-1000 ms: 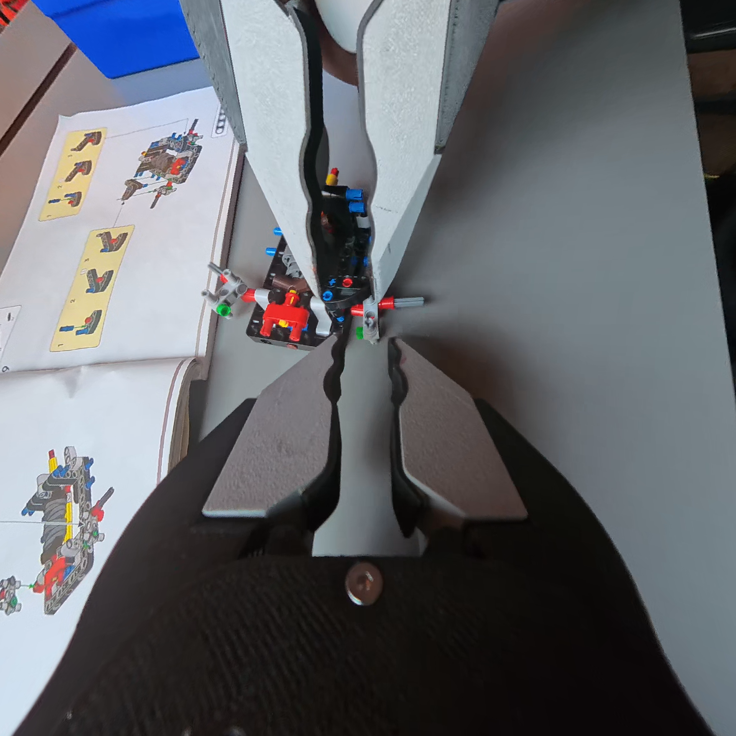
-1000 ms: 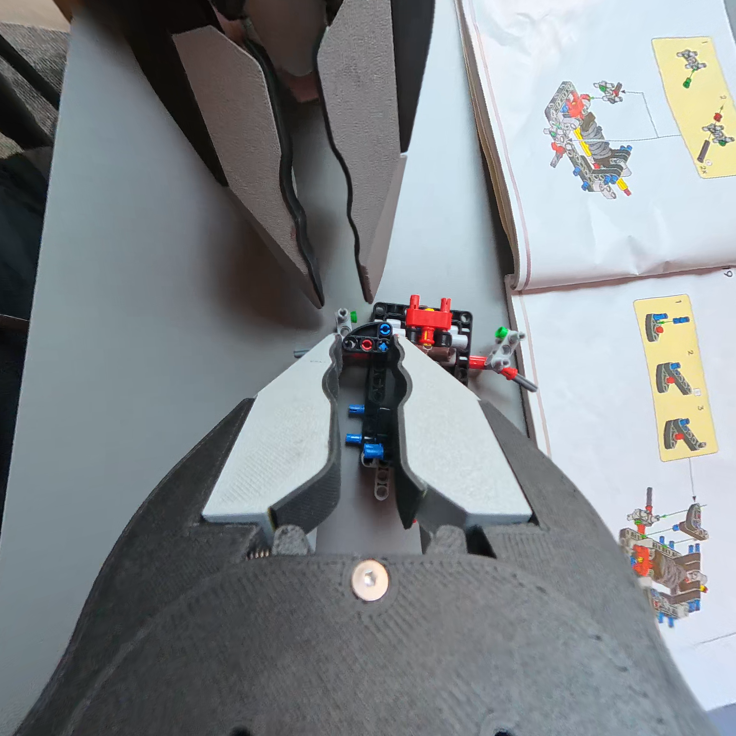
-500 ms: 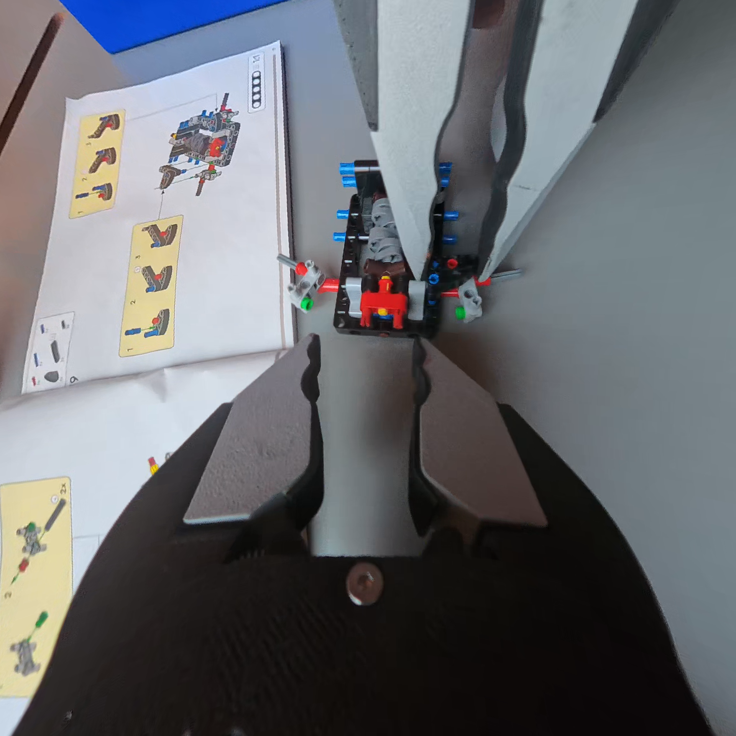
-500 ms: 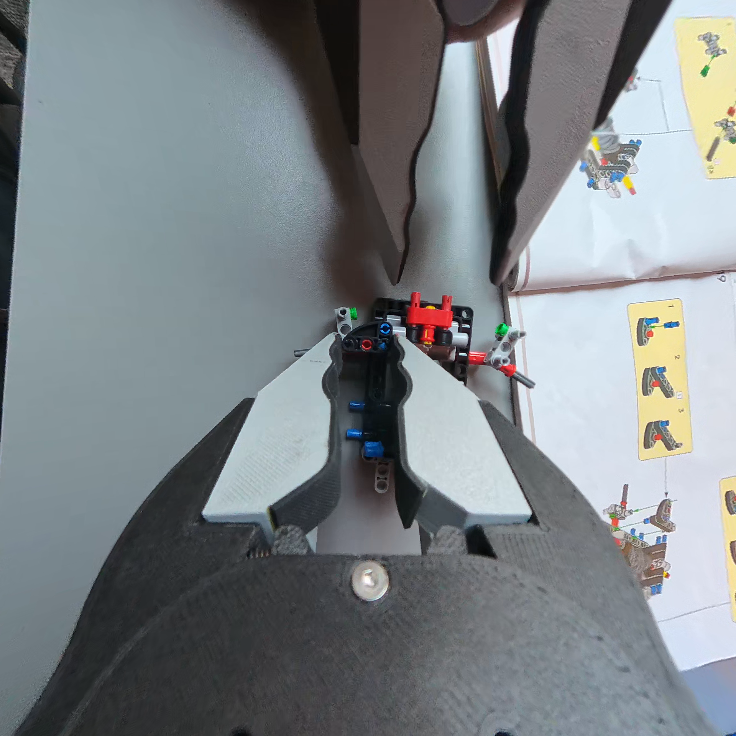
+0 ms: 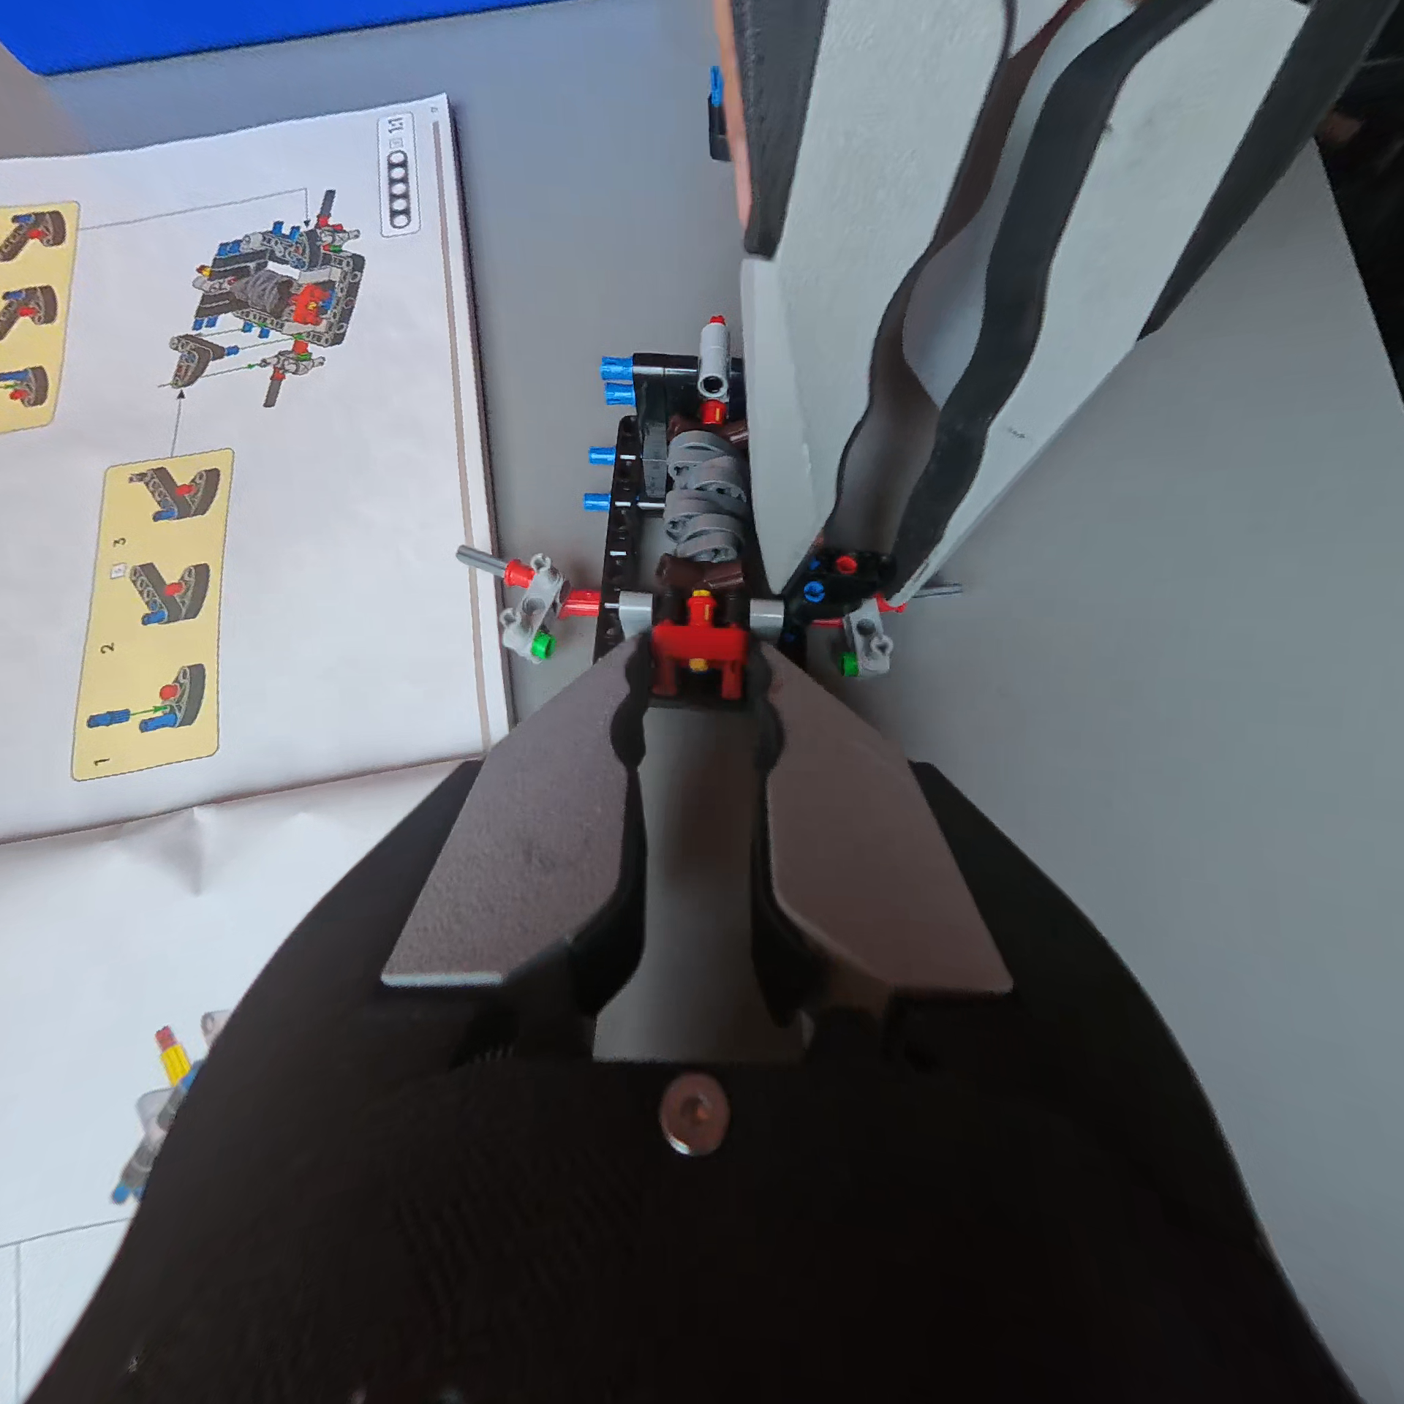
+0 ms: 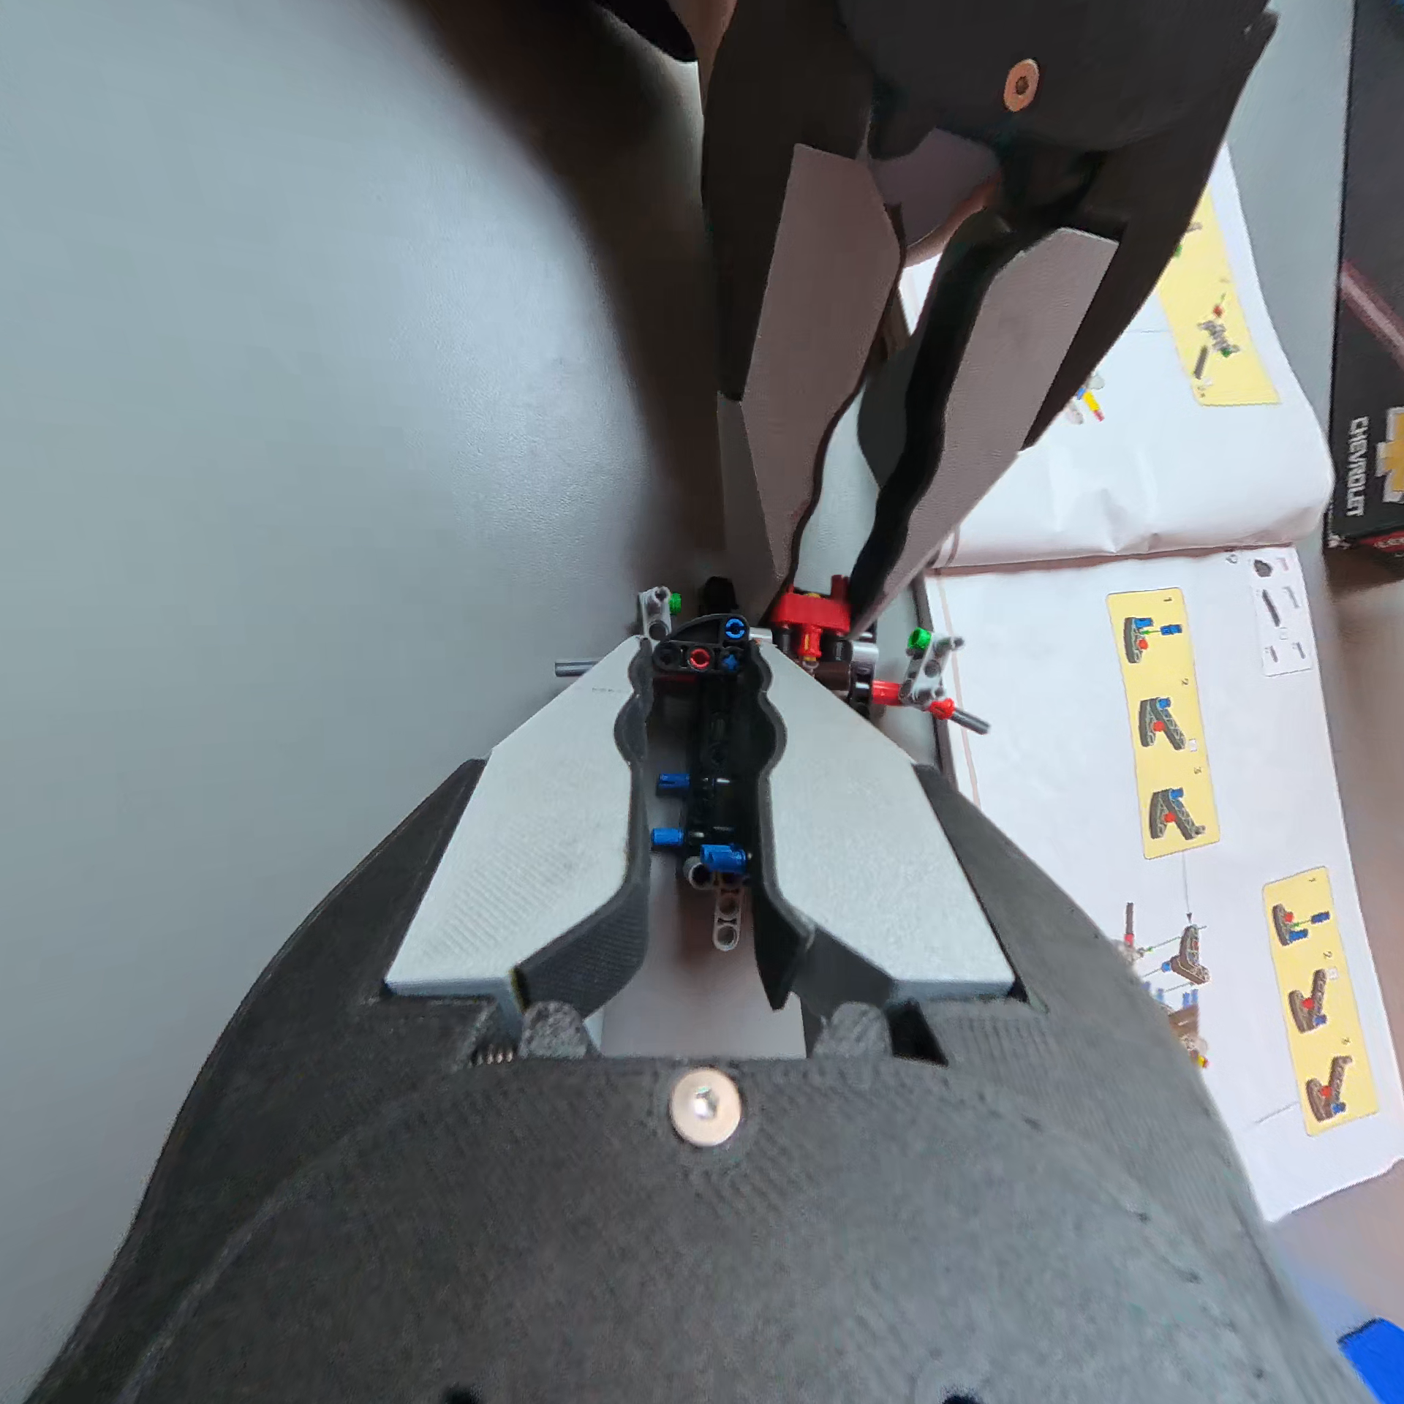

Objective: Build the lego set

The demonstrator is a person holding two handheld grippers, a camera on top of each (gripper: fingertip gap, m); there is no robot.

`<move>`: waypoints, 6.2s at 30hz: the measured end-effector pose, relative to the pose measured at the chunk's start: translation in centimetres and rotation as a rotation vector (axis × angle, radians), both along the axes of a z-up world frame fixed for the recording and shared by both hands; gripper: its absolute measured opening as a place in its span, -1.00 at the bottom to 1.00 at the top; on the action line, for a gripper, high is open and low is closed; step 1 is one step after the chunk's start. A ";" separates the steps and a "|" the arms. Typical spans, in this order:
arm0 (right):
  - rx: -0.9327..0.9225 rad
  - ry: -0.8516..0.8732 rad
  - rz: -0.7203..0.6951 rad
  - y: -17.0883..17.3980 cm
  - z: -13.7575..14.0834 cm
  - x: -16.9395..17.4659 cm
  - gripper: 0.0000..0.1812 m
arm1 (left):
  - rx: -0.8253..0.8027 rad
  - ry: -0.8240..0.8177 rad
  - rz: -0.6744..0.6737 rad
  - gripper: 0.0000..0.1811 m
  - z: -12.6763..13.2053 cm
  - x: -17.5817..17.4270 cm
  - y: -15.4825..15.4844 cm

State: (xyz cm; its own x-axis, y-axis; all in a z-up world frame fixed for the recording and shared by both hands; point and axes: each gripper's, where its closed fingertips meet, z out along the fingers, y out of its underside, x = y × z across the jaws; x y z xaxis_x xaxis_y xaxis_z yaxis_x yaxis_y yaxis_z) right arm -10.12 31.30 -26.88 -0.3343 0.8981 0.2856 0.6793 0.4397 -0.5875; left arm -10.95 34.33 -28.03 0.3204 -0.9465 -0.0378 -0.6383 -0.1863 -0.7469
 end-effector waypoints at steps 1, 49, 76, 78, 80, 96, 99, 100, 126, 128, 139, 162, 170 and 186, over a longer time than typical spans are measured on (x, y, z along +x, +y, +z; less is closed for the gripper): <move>0.016 0.009 -0.001 0.0 0.0 0.0 -0.77 | -0.007 -0.006 0.008 -0.76 0.0 0.0 0.0; 0.004 -0.169 0.053 -0.2 -0.4 1.1 -0.80 | -0.077 -0.064 0.063 -0.77 0.1 0.7 -0.5; -0.009 0.009 -0.185 0.2 1.8 2.2 -0.80 | -0.090 -0.171 0.038 -0.75 2.7 2.7 -3.7; -0.036 0.050 -0.203 0.1 2.4 2.0 -0.80 | -0.073 -0.157 0.051 -0.75 2.6 3.0 -3.5; -0.088 0.079 -0.227 0.1 2.8 1.9 -0.81 | -0.068 -0.155 0.033 -0.88 2.6 3.4 -3.8; -0.375 0.110 -0.327 0.2 2.7 1.9 -0.81 | -0.077 -0.231 0.079 -0.93 3.3 3.2 -3.1; -0.435 0.129 -0.320 0.1 2.9 1.8 -0.80 | -0.093 -0.234 0.081 -0.94 3.4 3.2 -3.1; -0.451 0.141 -0.300 0.0 3.1 1.9 -0.78 | -0.113 -0.250 0.081 -0.96 3.5 3.2 -3.2; -0.528 0.243 -0.128 -0.4 4.2 1.8 -0.78 | -0.153 -0.339 0.081 -0.97 4.4 2.9 -3.0; -0.534 0.237 -0.117 -0.5 4.2 1.8 -0.78 | -0.148 -0.333 0.077 -0.95 4.4 3.0 -3.0; -0.441 0.163 -0.056 -0.4 3.0 1.7 -0.77 | -0.161 -0.307 0.092 -0.96 3.5 2.8 -2.9; -0.260 0.138 -0.029 -0.3 2.0 1.9 -0.80 | -0.026 -0.233 0.114 -0.93 4.0 2.0 -2.2; -0.217 0.121 -0.045 -0.2 2.1 2.2 -0.80 | 0.033 -0.226 0.051 -0.79 4.6 3.2 -3.1; -0.237 0.283 -0.001 -0.8 4.7 1.9 -0.81 | 0.042 -0.370 0.046 -0.95 6.3 3.6 -3.1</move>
State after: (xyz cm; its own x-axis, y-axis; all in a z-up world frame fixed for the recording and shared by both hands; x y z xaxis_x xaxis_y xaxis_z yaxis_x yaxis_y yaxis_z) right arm -8.18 30.47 -22.19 -0.2707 0.9508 0.1509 0.4757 0.2684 -0.8377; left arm -7.30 31.18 -21.72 0.3614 -0.9311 0.0499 -0.3154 -0.1724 -0.9331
